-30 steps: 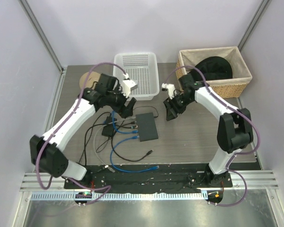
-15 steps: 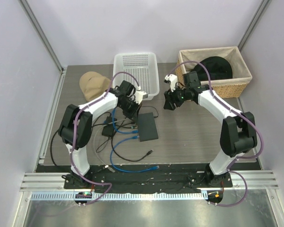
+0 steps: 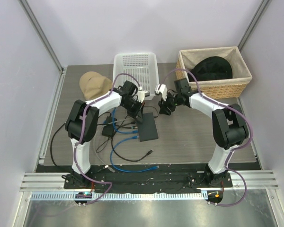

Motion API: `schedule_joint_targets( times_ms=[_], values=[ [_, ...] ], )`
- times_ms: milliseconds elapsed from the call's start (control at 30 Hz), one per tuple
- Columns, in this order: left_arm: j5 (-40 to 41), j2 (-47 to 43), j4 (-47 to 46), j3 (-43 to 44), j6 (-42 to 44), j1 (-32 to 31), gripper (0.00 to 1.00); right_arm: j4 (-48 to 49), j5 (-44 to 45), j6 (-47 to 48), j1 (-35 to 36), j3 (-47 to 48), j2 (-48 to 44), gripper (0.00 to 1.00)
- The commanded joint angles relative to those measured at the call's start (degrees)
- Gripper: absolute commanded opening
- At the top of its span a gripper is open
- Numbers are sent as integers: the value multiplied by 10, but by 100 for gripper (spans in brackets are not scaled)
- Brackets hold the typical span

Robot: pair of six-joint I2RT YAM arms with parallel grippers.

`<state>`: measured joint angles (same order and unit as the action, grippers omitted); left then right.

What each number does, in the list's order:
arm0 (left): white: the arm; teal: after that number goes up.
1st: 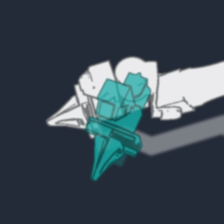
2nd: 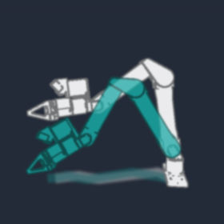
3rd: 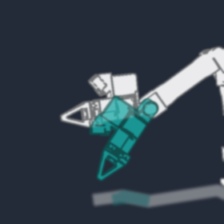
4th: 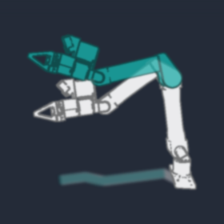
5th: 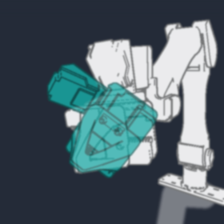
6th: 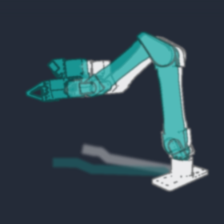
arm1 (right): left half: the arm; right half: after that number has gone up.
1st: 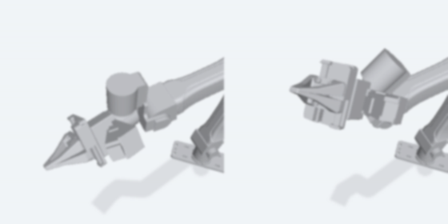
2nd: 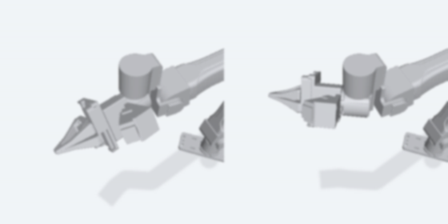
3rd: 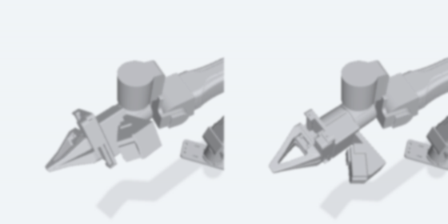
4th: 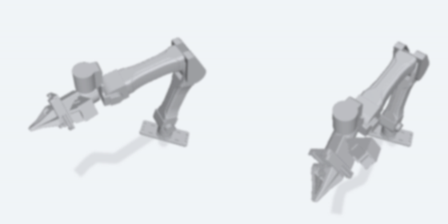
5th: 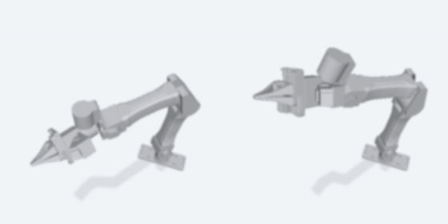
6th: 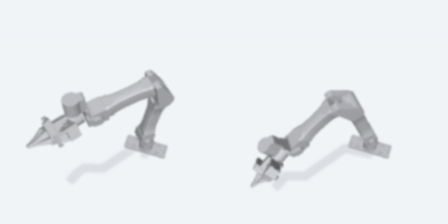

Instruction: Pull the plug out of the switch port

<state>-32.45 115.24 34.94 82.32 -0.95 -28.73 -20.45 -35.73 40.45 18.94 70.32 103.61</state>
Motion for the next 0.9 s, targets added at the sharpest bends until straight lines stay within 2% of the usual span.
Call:
schedule_joint_targets(
  times_ms=[0, 33, 167, 333, 667, 867],
  values=[
    [69, 30, 6, 0, -14, 3, 0, 105, 19, 146, 33, -72, -39, 55],
    [78, 31, 7, -2, -14, 3, 0, 116, 21, 183, 38, -95, -40, 55],
    [82, 34, 7, -23, -22, 9, 0, 188, 28, 235, 55, -136, -41, 54],
    [84, 38, 0, -34, -26, 9, 0, 239, 29, 235, 69, -147, -29, 51],
    [73, 42, -1, -30, -39, 8, 0, 208, 24, 285, 89, -134, 3, 50],
    [72, 45, -2, -30, -41, 8, 0, 160, 29, 276, 93, -100, 28, 45]
  ],
)
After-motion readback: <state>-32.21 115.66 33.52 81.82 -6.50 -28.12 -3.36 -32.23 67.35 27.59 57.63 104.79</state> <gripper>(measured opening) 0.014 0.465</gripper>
